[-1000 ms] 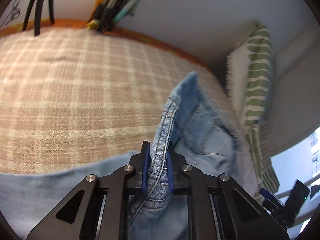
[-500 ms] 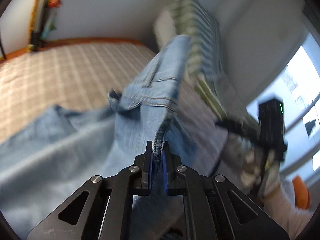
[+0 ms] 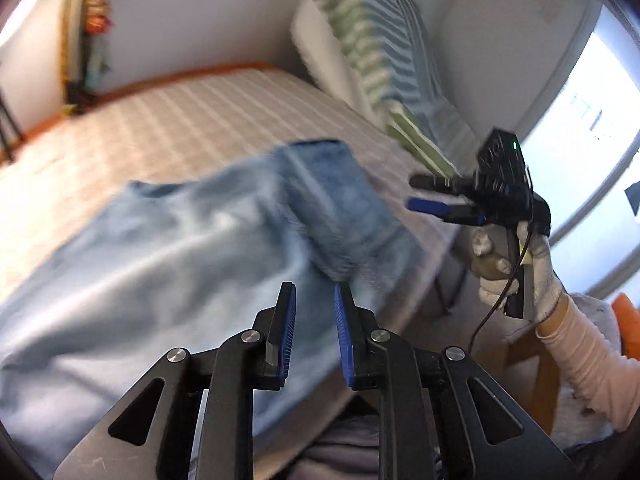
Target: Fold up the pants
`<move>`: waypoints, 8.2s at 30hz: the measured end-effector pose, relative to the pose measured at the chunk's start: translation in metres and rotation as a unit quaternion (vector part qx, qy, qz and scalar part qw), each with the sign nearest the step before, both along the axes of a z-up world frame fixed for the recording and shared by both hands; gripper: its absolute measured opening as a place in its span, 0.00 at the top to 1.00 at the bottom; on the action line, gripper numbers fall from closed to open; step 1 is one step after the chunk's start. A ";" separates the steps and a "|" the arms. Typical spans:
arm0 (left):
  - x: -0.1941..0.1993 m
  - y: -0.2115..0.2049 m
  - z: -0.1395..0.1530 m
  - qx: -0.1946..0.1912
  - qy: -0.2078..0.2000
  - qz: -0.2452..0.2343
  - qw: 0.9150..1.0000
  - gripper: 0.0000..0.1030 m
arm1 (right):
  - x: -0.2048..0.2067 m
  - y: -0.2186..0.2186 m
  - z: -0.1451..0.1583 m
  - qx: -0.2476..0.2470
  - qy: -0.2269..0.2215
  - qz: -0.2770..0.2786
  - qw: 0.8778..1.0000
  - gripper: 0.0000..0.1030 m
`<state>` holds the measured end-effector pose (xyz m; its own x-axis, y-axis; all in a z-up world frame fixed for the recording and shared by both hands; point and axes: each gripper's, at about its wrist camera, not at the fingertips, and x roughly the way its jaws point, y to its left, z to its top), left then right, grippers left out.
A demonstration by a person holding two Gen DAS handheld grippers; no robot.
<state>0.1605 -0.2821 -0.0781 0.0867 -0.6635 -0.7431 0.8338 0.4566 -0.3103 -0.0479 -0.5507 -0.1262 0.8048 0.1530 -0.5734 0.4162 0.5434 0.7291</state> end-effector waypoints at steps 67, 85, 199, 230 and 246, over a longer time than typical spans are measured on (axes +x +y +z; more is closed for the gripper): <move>-0.046 0.186 -0.055 0.144 -0.166 0.078 0.972 0.95 | 0.068 0.170 0.073 -0.343 -0.004 0.351 0.871 0.43; -0.053 0.192 -0.043 0.124 -0.170 0.079 0.974 0.96 | 0.112 0.285 0.037 -0.430 0.009 0.498 0.753 0.99; 0.001 0.635 -0.075 -0.079 0.022 0.678 0.731 0.46 | 0.158 0.223 0.137 -0.311 0.005 0.241 0.919 0.30; 0.060 0.631 -0.093 0.056 -0.006 0.655 0.753 0.81 | 0.272 0.661 0.089 -0.386 -0.025 0.675 0.628 0.60; 0.046 0.644 -0.068 0.029 -0.007 0.661 0.750 0.87 | 0.291 0.683 0.056 -0.429 -0.003 0.668 0.608 0.93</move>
<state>0.2064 0.3620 -0.1465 0.6479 0.0418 -0.7605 -0.3565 0.8990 -0.2543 0.2431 0.1322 -0.0705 0.2926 0.3199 -0.9011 -0.8160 0.5748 -0.0609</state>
